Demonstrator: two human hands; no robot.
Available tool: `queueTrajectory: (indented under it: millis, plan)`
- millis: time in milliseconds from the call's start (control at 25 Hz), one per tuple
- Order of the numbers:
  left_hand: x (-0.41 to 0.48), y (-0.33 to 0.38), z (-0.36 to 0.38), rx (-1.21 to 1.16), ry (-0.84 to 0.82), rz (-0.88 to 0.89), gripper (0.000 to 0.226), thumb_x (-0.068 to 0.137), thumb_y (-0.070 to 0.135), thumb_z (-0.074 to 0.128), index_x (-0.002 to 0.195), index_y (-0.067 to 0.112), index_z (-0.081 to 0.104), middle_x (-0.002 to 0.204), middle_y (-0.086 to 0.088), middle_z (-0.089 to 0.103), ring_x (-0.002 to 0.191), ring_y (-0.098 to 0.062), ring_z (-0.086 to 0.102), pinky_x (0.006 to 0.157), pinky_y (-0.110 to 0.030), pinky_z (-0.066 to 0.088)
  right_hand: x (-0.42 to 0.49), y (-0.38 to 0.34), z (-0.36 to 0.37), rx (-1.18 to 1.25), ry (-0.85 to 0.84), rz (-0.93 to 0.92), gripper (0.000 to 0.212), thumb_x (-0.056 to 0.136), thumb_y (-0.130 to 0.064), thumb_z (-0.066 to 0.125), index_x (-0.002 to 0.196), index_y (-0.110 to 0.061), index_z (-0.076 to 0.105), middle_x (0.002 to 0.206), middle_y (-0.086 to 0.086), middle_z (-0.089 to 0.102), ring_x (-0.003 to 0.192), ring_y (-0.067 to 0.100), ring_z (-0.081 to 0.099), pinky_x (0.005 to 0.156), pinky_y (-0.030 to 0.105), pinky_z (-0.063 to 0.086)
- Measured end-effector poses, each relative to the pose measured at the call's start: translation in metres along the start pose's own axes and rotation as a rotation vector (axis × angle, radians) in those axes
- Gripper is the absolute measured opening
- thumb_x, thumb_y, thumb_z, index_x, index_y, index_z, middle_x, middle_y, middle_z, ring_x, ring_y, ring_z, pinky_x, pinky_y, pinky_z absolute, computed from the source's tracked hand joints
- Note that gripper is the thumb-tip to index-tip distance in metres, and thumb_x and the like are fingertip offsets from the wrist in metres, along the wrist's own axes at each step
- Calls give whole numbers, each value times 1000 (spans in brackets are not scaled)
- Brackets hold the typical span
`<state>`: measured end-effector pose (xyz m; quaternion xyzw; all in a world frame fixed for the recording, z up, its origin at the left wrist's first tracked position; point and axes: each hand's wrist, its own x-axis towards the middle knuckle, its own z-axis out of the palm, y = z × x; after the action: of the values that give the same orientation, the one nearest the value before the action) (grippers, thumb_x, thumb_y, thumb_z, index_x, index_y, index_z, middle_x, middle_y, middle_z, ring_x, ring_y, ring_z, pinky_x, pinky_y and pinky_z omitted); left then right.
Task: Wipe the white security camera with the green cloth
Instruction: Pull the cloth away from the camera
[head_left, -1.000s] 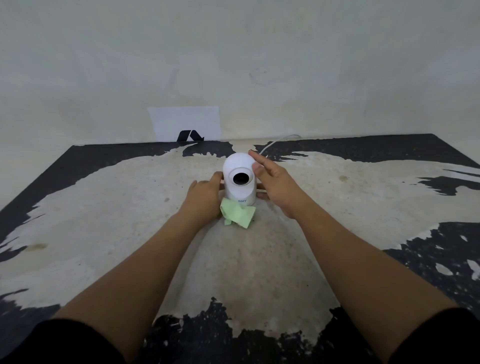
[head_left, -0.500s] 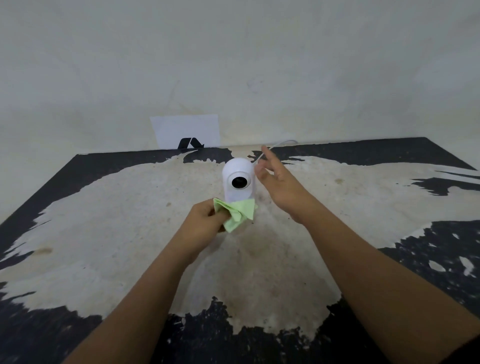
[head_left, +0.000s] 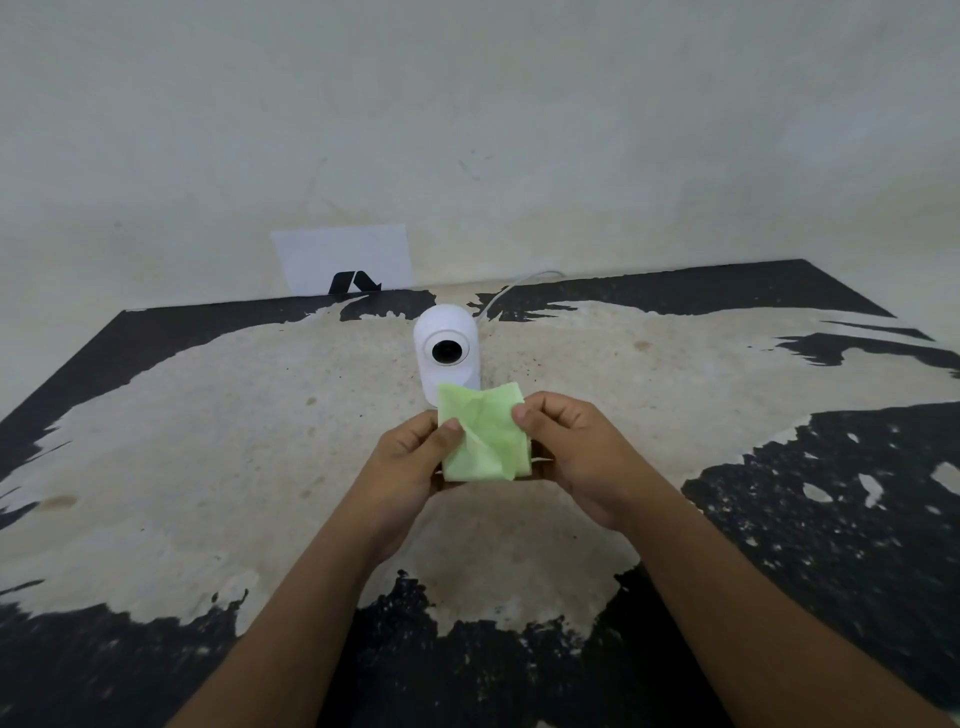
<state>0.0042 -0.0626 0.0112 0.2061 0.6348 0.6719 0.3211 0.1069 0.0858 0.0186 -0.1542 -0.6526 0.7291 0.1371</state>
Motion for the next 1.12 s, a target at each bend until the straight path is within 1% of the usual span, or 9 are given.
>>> queueTrajectory:
  millis: [200, 360, 440, 600, 760, 840, 920, 1000, 1120]
  plan:
    - [0, 4, 14, -48, 72, 54, 32, 98, 28, 41, 105, 11, 67, 106, -19, 71, 89, -29, 70, 82, -47, 56, -8, 0, -7, 50, 72, -3, 28, 94, -20, 53, 69, -18, 64, 73, 3, 65, 70, 19, 61, 63, 35, 53]
    - [-3, 7, 28, -96, -16, -84, 52, 92, 54, 35, 113, 15, 62, 104, -11, 72, 94, -30, 68, 86, -48, 52, -15, -6, -17, -137, 152, -157, 22, 91, -19, 59, 71, -20, 69, 70, 5, 66, 68, 19, 57, 64, 35, 49]
    - [-4, 5, 39, -77, -68, -109, 54, 83, 61, 43, 117, 22, 59, 108, -6, 69, 98, -30, 66, 85, -47, 52, -19, -9, -22, -210, 184, -185, 15, 88, -18, 63, 75, -18, 70, 73, 12, 70, 67, 19, 61, 63, 35, 51]
    - [-9, -11, 63, 5, -88, -29, 87, 70, 48, 74, 141, 43, 24, 131, 1, 54, 109, -22, 63, 84, -39, 57, -19, -8, -28, -31, 323, -88, 13, 86, -17, 66, 76, -8, 65, 72, 12, 67, 65, 21, 65, 59, 37, 57]
    - [-10, -23, 77, 203, -115, 72, 109, 71, 28, 80, 145, 48, 4, 123, 14, 53, 108, -9, 62, 93, -34, 54, -19, -2, -33, 58, 369, -11, 18, 86, -19, 66, 73, -7, 62, 68, 10, 63, 64, 22, 63, 56, 35, 55]
    - [-3, -26, 81, 308, -85, 103, 98, 78, 30, 73, 147, 46, 4, 127, 4, 57, 106, -11, 63, 93, -37, 54, -20, -2, -36, 88, 359, -13, 19, 86, -20, 66, 75, -5, 62, 69, 9, 66, 67, 23, 66, 59, 36, 57]
    - [4, -22, 83, 203, -73, 70, 70, 88, 23, 63, 145, 38, 25, 119, -7, 65, 95, -15, 67, 84, -36, 58, -21, -3, -41, 154, 354, -6, 19, 88, -19, 64, 78, -3, 62, 68, 6, 70, 66, 19, 69, 59, 34, 58]
    - [9, -18, 84, 64, -88, 20, 36, 93, 16, 54, 128, 26, 55, 114, -13, 68, 90, -17, 69, 74, -30, 59, -22, -4, -50, 192, 356, 9, 18, 89, -19, 62, 77, -6, 62, 66, 2, 71, 64, 15, 70, 59, 32, 58]
    - [19, -16, 86, 61, -14, -5, 23, 95, 11, 48, 107, 16, 67, 115, -18, 67, 87, -20, 67, 64, -24, 57, -24, -1, -65, 176, 395, 35, 13, 89, -16, 62, 79, -9, 62, 76, 5, 71, 67, 15, 70, 59, 32, 57]
